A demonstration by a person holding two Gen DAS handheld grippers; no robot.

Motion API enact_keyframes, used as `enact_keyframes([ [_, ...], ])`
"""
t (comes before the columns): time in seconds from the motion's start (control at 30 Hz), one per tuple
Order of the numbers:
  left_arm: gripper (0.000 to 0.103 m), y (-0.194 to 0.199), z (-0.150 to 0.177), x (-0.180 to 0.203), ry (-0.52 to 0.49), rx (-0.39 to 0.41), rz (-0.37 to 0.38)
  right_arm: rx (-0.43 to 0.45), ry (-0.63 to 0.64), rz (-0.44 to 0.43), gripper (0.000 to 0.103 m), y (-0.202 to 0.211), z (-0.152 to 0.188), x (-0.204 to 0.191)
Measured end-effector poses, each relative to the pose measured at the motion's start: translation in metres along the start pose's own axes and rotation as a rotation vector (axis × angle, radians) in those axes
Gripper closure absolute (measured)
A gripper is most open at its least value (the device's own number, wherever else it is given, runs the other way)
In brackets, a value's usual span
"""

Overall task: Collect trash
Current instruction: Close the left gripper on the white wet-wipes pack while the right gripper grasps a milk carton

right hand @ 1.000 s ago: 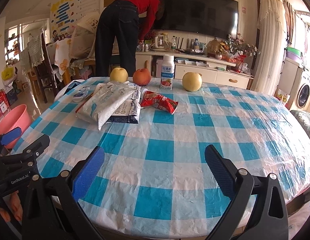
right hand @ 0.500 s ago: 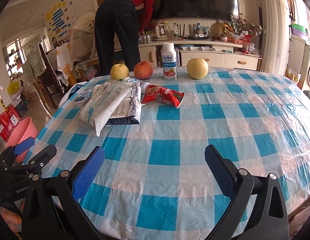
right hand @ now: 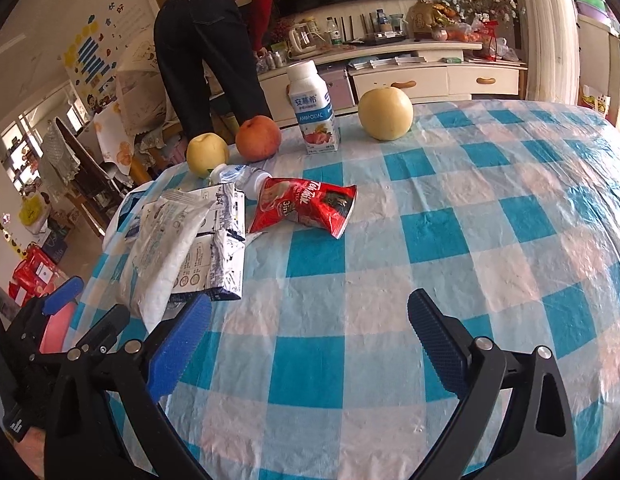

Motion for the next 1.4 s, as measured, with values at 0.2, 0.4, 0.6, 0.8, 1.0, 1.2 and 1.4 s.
enact_keyframes([
  [0.2, 0.003, -0.023, 0.001, 0.001, -0.007, -0.053, 0.001, -0.022, 0.078, -0.069, 0.019, -0.023, -0.011, -0.031],
  [0.4, 0.006, -0.037, 0.007, 0.000, 0.005, -0.092, -0.018, -0.059, 0.111, -0.107, 0.024, -0.045, -0.015, -0.048],
  [0.6, 0.019, -0.037, 0.008, -0.003, 0.064, -0.085, 0.002, -0.118, 0.049, -0.187, 0.030, -0.062, -0.018, -0.054],
  [0.8, 0.025, -0.032, 0.011, -0.011, 0.122, -0.073, 0.017, -0.213, -0.028, -0.301, 0.032, -0.074, -0.008, -0.062],
  [1.0, 0.027, -0.023, 0.016, -0.021, 0.183, -0.063, 0.007, -0.232, -0.030, -0.320, 0.032, -0.075, -0.005, -0.066],
  [1.2, 0.027, -0.005, 0.021, -0.049, 0.256, -0.037, -0.031, -0.247, -0.036, -0.361, 0.032, -0.076, -0.002, -0.072],
  [1.4, 0.027, 0.014, 0.029, -0.086, 0.357, -0.006, -0.068, -0.283, 0.013, -0.450, 0.030, -0.068, 0.007, -0.093],
])
Point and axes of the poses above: each gripper's, at about its wrist camera, not at the fingertips, and y roughly against the way its jaws point, x to its right, z to its underside, the point moved 10 cm from there along -y, roughly the way its jaws point, and after that the axes turned 9 degrees about z, right-handed, at the moved point
